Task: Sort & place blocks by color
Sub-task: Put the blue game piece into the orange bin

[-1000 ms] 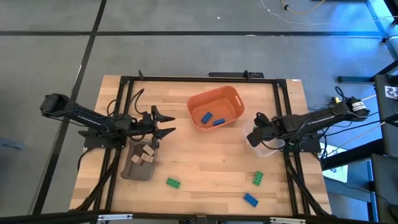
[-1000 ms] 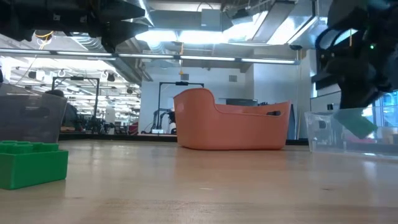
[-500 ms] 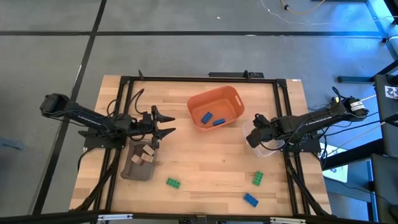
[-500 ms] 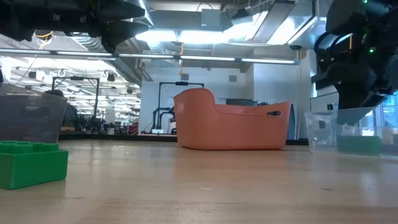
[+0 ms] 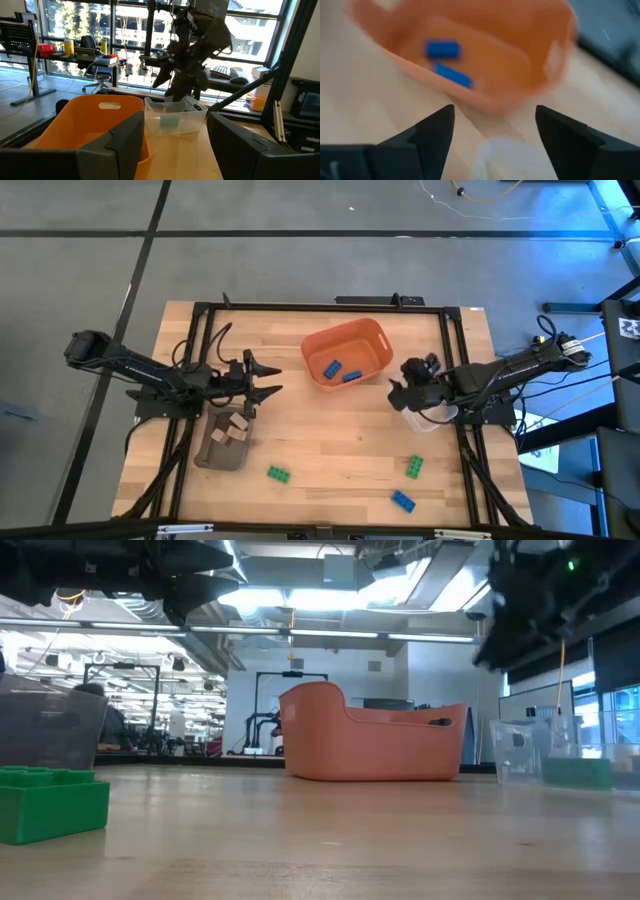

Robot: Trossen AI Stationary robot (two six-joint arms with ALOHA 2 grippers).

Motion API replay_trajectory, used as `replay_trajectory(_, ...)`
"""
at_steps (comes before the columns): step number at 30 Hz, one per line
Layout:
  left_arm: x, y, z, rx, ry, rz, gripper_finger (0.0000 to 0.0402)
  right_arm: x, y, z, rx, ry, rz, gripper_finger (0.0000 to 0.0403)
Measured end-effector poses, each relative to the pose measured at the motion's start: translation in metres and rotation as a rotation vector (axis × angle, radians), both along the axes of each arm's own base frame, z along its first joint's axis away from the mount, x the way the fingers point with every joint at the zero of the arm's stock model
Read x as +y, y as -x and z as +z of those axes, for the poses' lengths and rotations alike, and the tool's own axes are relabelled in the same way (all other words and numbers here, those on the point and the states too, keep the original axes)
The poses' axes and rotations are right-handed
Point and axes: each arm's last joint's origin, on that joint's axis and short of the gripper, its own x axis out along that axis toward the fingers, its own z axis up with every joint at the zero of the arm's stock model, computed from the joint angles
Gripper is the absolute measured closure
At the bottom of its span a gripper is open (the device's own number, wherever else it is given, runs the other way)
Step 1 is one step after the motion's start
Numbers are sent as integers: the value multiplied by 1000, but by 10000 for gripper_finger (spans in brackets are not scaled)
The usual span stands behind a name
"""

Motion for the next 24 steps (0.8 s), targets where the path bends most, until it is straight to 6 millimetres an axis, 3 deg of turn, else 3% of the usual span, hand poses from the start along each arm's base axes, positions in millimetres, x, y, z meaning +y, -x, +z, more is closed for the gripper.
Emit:
replay_trajectory(7, 0, 0, 0, 1, 0, 0, 194, 21, -26, 11, -228, 160, 342, 123)
replay_trajectory(12, 0, 0, 0, 2, -1, -8, 194, 27, -31, 2, -365, 148, 624, 123)
replay_trajectory(24, 0, 0, 0, 3, -7, -6, 194, 27, -32, 3, -442, 93, 718, 123)
